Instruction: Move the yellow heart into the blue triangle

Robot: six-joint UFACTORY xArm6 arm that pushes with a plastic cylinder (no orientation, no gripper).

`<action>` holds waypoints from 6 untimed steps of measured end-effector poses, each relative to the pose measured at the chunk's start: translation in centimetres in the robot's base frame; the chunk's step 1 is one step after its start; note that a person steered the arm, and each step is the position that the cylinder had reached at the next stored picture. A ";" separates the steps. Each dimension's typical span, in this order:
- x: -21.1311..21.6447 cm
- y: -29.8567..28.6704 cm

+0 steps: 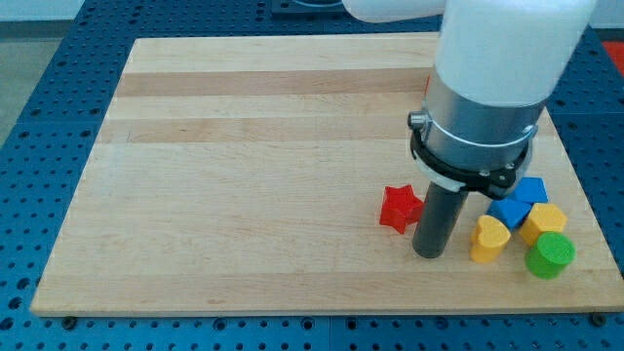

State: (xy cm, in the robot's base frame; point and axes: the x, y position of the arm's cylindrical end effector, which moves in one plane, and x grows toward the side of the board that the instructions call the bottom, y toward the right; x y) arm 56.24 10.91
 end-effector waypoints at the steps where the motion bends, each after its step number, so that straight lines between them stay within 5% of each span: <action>1: 0.0 1.0; 6: 1.3 3.7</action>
